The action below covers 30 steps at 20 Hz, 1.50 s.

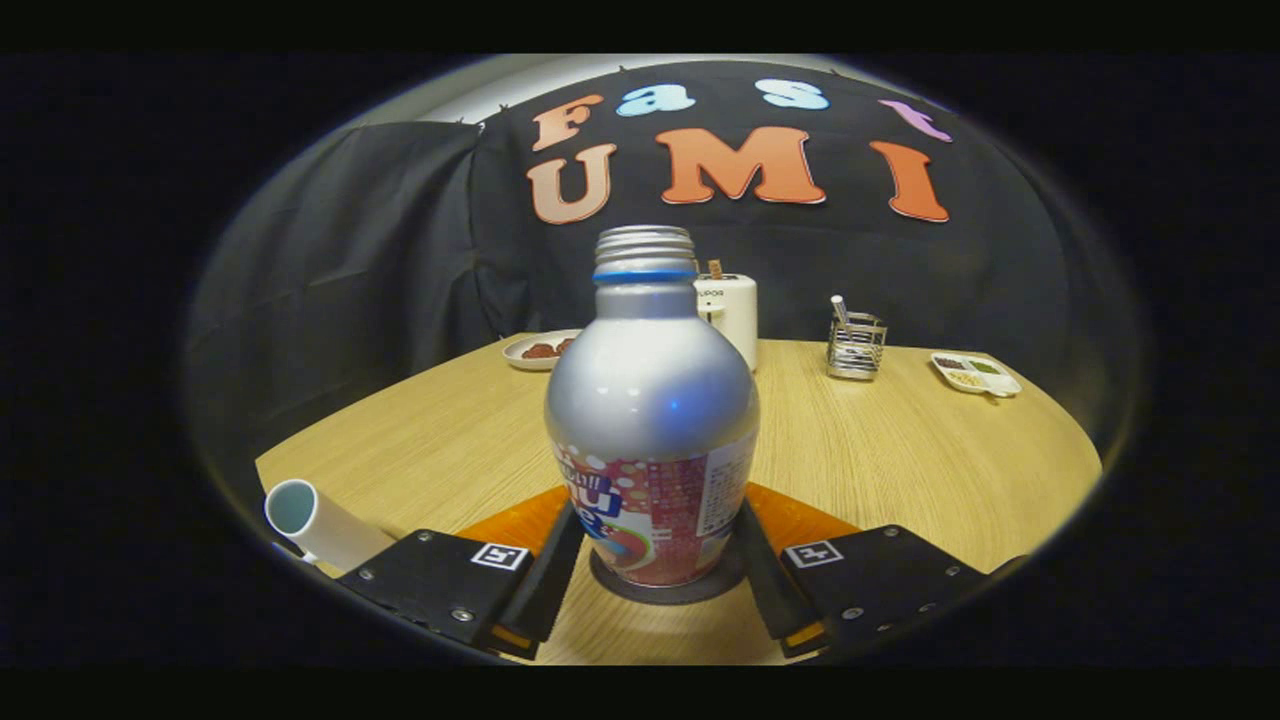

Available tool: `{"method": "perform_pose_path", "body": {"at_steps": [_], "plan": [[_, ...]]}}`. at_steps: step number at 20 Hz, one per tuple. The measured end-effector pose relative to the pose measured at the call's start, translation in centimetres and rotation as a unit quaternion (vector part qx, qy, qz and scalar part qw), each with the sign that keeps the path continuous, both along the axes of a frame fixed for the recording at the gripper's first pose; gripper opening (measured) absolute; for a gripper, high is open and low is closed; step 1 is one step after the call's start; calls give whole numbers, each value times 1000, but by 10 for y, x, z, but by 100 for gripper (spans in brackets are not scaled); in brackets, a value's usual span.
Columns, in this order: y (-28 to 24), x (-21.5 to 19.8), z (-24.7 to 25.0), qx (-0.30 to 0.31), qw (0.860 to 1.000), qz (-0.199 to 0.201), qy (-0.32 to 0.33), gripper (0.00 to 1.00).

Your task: Take the bottle from table, then pour the juice into the cup, finally place the bottle on the coaster

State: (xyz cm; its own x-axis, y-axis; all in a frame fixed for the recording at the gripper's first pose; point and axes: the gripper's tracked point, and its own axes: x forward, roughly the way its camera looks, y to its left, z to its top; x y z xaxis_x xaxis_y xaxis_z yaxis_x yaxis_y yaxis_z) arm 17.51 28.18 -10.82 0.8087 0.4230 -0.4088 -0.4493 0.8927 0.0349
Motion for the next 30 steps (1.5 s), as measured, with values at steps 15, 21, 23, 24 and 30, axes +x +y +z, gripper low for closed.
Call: {"method": "perform_pose_path", "body": {"at_steps": [15,21,23,24,30], "plan": [[0,-9,-9,-2,1000,0,-2,84],[-11,-23,0,5,1000,-8,-4,98],[-19,-30,7,4,1000,-14,-8,98],[-21,-34,12,7,1000,-15,-11,98],[-50,-64,54,15,998,-34,-42,97]]}}
